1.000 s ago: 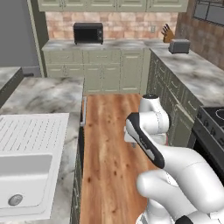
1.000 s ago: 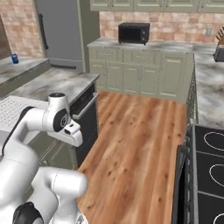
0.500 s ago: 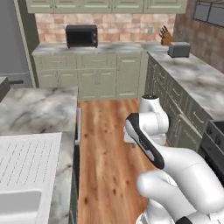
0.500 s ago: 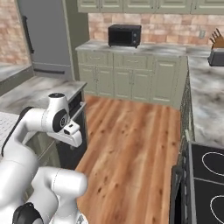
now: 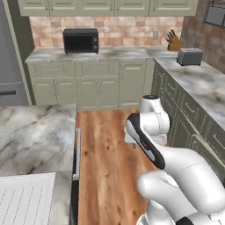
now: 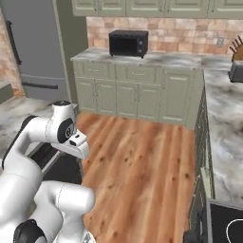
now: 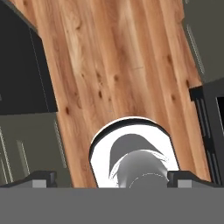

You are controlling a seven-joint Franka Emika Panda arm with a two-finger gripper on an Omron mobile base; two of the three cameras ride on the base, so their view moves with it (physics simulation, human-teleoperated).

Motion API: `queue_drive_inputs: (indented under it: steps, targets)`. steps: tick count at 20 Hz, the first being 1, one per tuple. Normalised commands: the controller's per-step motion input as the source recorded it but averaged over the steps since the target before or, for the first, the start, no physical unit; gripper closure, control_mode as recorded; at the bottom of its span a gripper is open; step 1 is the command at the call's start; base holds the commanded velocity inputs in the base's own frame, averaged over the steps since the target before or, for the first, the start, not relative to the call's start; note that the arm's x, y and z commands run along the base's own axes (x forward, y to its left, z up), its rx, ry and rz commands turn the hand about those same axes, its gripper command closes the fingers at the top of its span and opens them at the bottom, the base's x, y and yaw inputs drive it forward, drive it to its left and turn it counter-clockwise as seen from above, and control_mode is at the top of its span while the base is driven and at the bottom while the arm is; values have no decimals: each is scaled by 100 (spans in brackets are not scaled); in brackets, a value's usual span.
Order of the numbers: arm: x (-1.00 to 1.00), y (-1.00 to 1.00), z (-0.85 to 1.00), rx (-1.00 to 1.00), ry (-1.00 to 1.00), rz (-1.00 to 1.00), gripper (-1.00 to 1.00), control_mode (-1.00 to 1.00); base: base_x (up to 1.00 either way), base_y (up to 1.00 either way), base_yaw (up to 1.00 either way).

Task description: Four empty soda cans are scattered around the kitchen. Gather all the cans and cluster them next to the stove for recycling.

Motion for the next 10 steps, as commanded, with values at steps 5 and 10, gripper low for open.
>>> queue_drive_inputs:
  steps: [5,10]
  targets:
    - [0,0,0,0,0,0,-100,100,100,-12,0]
    - [0,0,0,0,0,0,-100,100,100,-18,0]
